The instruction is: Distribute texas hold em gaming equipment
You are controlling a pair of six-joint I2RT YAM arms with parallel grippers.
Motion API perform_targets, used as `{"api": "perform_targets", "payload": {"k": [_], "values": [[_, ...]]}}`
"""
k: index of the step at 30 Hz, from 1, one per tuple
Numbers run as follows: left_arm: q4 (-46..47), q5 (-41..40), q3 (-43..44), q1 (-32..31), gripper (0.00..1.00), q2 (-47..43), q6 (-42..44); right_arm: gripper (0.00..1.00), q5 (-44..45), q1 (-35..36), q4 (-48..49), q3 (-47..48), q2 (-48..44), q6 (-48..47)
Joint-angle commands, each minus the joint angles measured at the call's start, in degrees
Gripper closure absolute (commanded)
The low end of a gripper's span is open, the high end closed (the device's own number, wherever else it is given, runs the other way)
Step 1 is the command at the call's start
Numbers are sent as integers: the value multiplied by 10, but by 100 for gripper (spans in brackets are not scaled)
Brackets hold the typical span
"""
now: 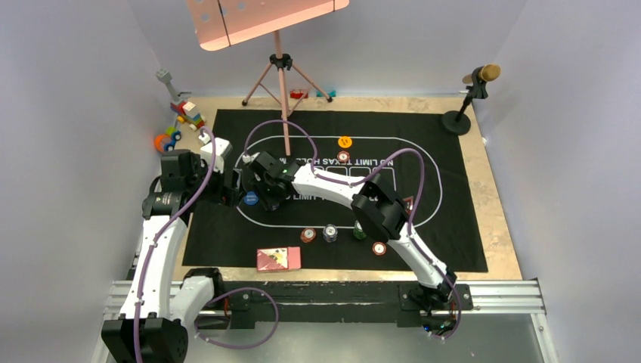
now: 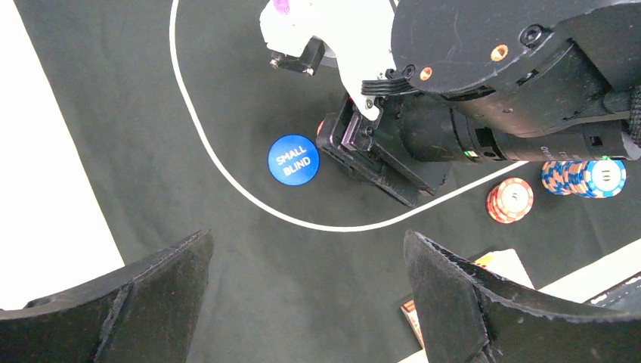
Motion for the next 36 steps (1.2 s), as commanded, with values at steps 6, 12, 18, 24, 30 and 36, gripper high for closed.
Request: {"api": "perform_targets", "payload": {"k": [6, 12, 18, 24, 30, 36], "values": [[14, 0, -3, 2, 0, -8, 2, 41, -8, 2, -21, 28, -17, -17], [14, 0, -4, 2, 0, -11, 3, 39, 20, 1, -33, 28, -51, -24], [15, -1, -4, 2, 0, -14, 3, 38, 52, -12, -42, -38, -144, -15], [15, 0, -4, 2, 0, -13, 3, 29, 78, -18, -57, -175, -248, 7], [14, 1, -4, 2, 0, -14, 4, 24, 96, -18, -71, -304, -327, 48], [13, 0, -4, 2, 0, -14, 5, 23, 101, -18, -75, -363, -348, 79]]}}
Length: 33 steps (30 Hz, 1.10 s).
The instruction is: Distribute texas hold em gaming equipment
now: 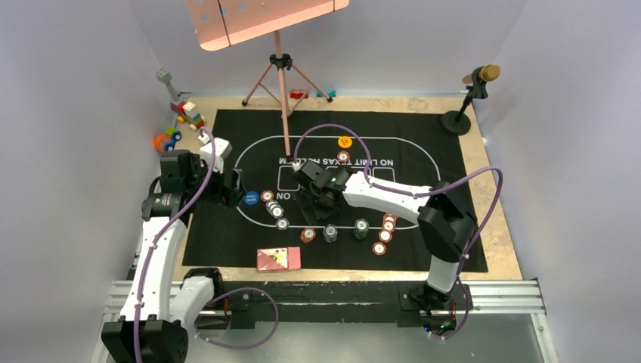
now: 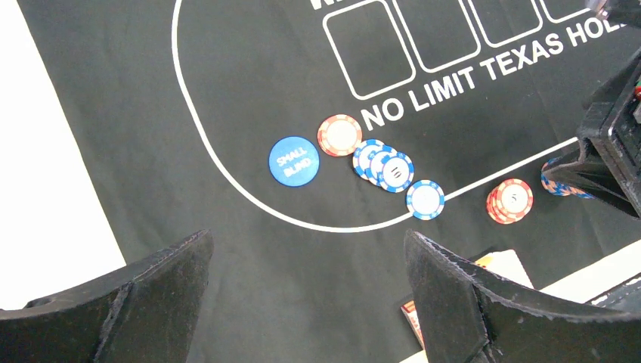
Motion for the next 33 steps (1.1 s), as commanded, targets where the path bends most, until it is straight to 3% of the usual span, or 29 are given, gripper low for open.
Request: {"api": "perform_targets", "payload": {"k": [1, 16, 30, 33], "values": [[13, 1, -4, 2, 0, -9, 4, 24, 22, 2, -5, -30, -29, 37], [14, 0, -4, 2, 0, -9, 4, 29, -2, 3, 19, -103, -53, 44], [14, -1, -4, 2, 0, -7, 3, 47, -35, 5, 17, -107, -52, 35], [14, -2, -4, 2, 0, -7, 4, 44, -38, 6, 3, -98, -38, 27]]}}
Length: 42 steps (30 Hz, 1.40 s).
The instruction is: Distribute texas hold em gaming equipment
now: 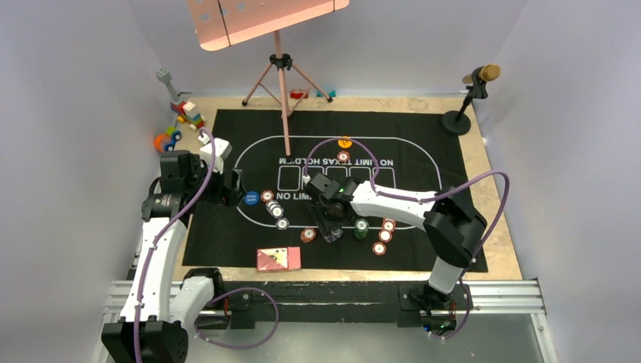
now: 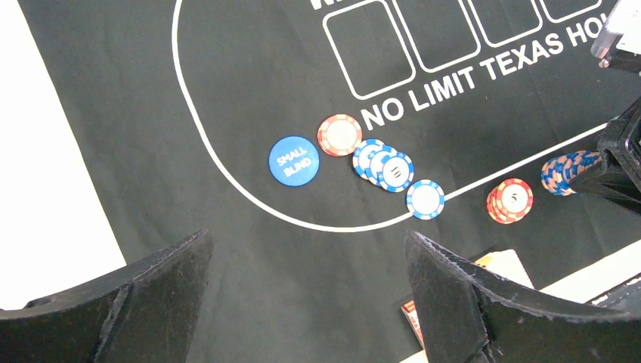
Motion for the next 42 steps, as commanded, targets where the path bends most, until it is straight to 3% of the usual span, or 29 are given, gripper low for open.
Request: {"api": "perform_targets", "payload": {"k": [1, 5, 10, 22, 33, 42], "values": [[14, -1, -3, 2, 0, -5, 4, 41, -12, 3, -14, 13, 5, -11], [15, 0, -3, 2, 0, -6, 5, 34, -2, 3, -30, 22, 6, -16], [13, 0, -3, 2, 0, -5, 5, 34, -5, 4, -40, 24, 0, -18], [14, -2, -4, 2, 0, -9, 6, 45, -22, 4, -45, 29, 11, -26], [14, -4, -4, 2, 0, -10, 9, 64, -40, 4, -43, 58, 14, -27], [14, -4, -4, 2, 0, -12, 9, 69, -18, 2, -60, 84, 1, -28]]}}
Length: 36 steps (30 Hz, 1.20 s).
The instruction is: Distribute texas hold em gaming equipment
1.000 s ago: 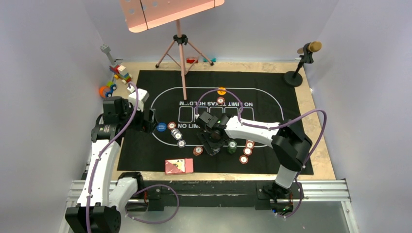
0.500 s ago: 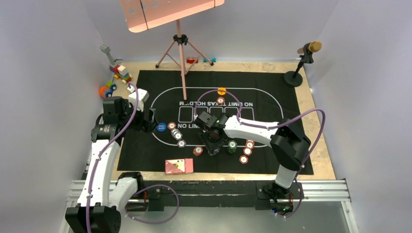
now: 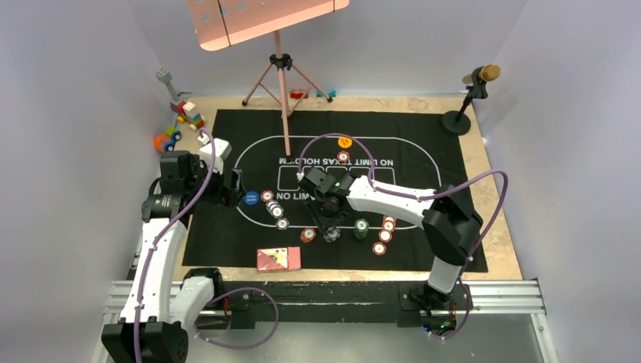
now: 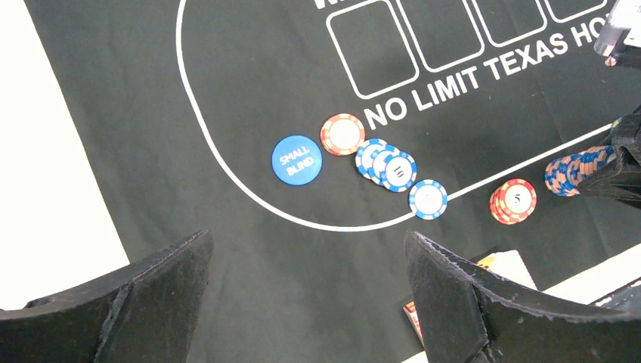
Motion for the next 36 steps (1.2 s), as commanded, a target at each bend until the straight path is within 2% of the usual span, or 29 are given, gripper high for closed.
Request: {"api": "perform_targets", "payload": {"k": [1, 5, 11, 19, 23, 32, 36], "values": [[14, 0, -3, 2, 0, -9, 8, 70, 19, -4, -18, 33, -20, -5], [14, 1, -4, 2, 0, -9, 9, 70, 24, -49, -19, 48, -34, -16], [14, 2, -4, 2, 0, -9, 9, 72, 44, -159, -19, 116, -15, -37], [14, 2, -5, 2, 0, -9, 10, 73, 47, -270, -2, 218, 86, -34], [14, 4, -4, 2, 0, -7, 10, 74, 47, -318, -10, 302, 167, -35], [13, 5, -3, 2, 0, -6, 11, 75, 66, -361, -13, 444, 304, -37], [12, 5, -3, 2, 0, -6, 11, 71, 52, -365, -15, 479, 340, -40]]}}
